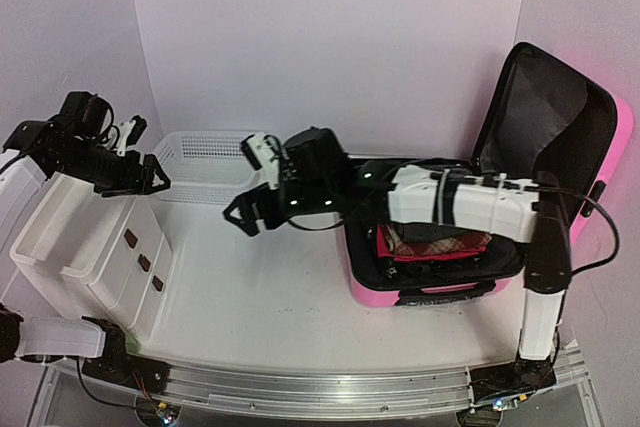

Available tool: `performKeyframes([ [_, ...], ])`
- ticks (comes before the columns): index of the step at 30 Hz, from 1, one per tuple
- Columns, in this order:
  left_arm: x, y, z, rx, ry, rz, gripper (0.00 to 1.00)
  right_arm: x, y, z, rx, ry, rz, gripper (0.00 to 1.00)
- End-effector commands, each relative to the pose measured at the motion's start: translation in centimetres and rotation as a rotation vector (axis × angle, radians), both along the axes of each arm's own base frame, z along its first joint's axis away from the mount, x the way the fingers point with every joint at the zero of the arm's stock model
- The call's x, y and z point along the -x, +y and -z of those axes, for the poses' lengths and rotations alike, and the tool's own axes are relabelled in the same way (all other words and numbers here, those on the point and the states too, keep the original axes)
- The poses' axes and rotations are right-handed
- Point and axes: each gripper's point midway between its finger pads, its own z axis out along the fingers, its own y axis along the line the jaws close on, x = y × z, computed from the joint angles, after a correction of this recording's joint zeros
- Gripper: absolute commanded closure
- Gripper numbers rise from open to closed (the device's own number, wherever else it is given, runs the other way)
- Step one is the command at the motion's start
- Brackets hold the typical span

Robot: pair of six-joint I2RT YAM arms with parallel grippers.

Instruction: Open, take out, and arrange the luggage

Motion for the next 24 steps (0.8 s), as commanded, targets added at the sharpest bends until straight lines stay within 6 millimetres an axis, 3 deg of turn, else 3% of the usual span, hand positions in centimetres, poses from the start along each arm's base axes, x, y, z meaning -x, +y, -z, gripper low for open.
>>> performKeyframes([
  [1,-1.8,-0.7,-1.1,-0.048,-0.061,-0.01,0.15,-0.8,-8.8,-0.1,0.101,0.019,0.144,0.02],
  [7,-4.5,-5.3,1.3,-0.081,0.008,0.101,0.22,0.8,-16.7,0.8,0.237,-0.018,0.229,0.02],
  [14,-9.2,-10.8,1.1,-0.116,-0.022,0.209,0.21,1.5,-23.5,0.9,0.323,-0.061,0.351,0.02],
  [19,-15.5,-14.2,3.0,-0.165,-0.021,0.218,0.16,2.0,-26.9,0.7,0.353,-0.083,0.407,0.02],
  [21,-18.7,-15.0,5.4,-0.227,-0.01,0.21,0.15,2.3,-28.3,0.5,0.364,-0.088,0.435,0.02],
  [23,-21.4,-14.9,6.7,-0.302,-0.02,0.182,0.14,2.6,-29.7,0.2,0.372,-0.093,0.462,0.02],
  [24,-22.7,-15.1,6.5,-0.32,-0.047,0.17,0.13,2.9,-30.4,0.1,0.376,-0.093,0.475,0.02],
])
